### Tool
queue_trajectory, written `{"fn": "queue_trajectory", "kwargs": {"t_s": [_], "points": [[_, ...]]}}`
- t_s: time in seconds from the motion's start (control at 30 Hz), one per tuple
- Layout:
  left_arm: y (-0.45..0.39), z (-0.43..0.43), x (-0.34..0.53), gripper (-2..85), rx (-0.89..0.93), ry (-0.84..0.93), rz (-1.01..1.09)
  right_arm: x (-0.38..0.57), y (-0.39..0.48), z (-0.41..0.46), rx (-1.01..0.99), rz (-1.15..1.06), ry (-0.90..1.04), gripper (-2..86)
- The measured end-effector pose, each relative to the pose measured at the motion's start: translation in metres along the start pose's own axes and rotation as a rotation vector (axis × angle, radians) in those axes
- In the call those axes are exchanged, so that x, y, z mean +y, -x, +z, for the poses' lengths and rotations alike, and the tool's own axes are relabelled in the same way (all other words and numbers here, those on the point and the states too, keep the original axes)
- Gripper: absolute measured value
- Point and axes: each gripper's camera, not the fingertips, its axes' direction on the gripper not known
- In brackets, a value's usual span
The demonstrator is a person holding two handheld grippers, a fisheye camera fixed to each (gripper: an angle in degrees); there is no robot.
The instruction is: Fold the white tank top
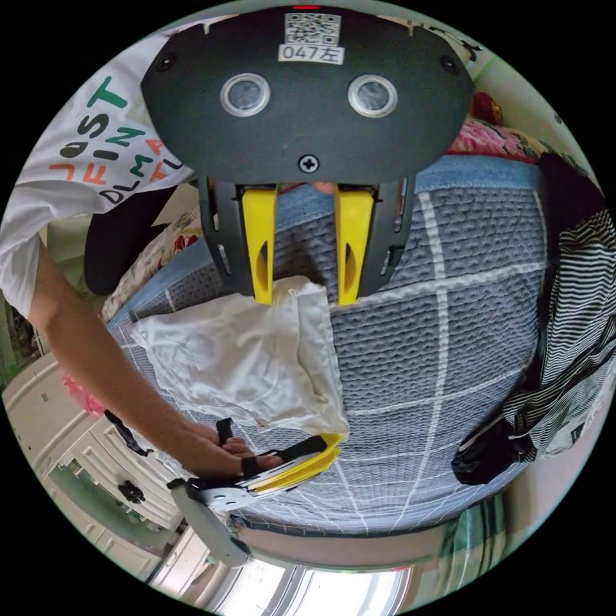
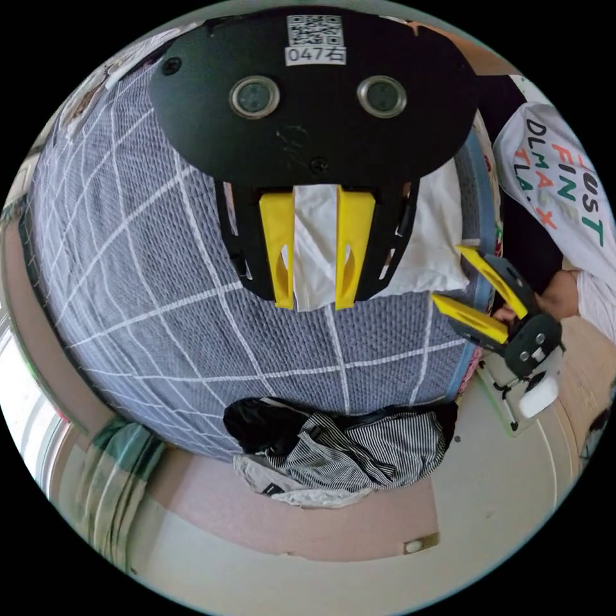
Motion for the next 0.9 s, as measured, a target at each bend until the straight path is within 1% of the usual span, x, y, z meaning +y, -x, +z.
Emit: {"fn": "queue_trajectory", "kwargs": {"t_s": [0.07, 0.13, 0.17, 0.2, 0.33, 0.43, 0.5, 0.53, 0.6, 0.7, 0.77, 0.9], "points": [[0.004, 0.0, 0.0, 9.1, 0.028, 0.002, -0.003, -0.004, -0.013, 0.018, -0.051, 0.014, 0.057, 3.5], [0.006, 0.003, 0.001, 5.6, 0.109, 0.0, 0.003, -0.003, -0.018, 0.024, -0.103, 0.011, 0.077, 1.6], [0.008, 0.005, 0.001, 5.0, 0.174, -0.006, 0.0, -0.001, -0.019, 0.022, -0.104, 0.005, 0.061, 1.0], [0.009, 0.007, 0.002, 4.5, 0.201, -0.01, -0.007, 0.001, -0.018, 0.02, -0.102, 0.0, 0.046, 0.8], [0.006, 0.01, 0.002, 3.5, 0.207, -0.019, -0.006, 0.015, -0.02, 0.001, -0.11, -0.011, -0.012, 0.3], [-0.009, 0.0, 0.0, 3.4, 0.294, -0.084, 0.016, 0.033, -0.022, -0.023, -0.13, -0.026, -0.06, 0.3], [-0.039, -0.01, -0.011, 3.7, 0.386, -0.124, 0.087, 0.051, -0.025, -0.046, -0.145, -0.05, -0.098, 0.3], [-0.05, -0.011, -0.015, 3.7, 0.394, -0.124, 0.117, 0.068, -0.028, -0.065, -0.157, -0.063, -0.129, 0.3], [-0.1, -0.011, -0.03, 3.8, 0.386, -0.123, 0.232, 0.099, -0.034, -0.094, -0.167, -0.066, -0.175, 0.3], [-0.167, 0.009, -0.049, 4.0, 0.355, -0.088, 0.368, 0.163, -0.047, -0.138, -0.128, -0.017, -0.232, 0.2], [-0.202, 0.028, -0.057, 4.1, 0.335, -0.057, 0.414, 0.216, -0.055, -0.159, -0.08, 0.03, -0.228, 0.3], [-0.261, 0.083, -0.069, 5.1, 0.313, 0.033, 0.441, 0.288, -0.063, -0.162, -0.095, 0.103, -0.242, 0.4]]}}
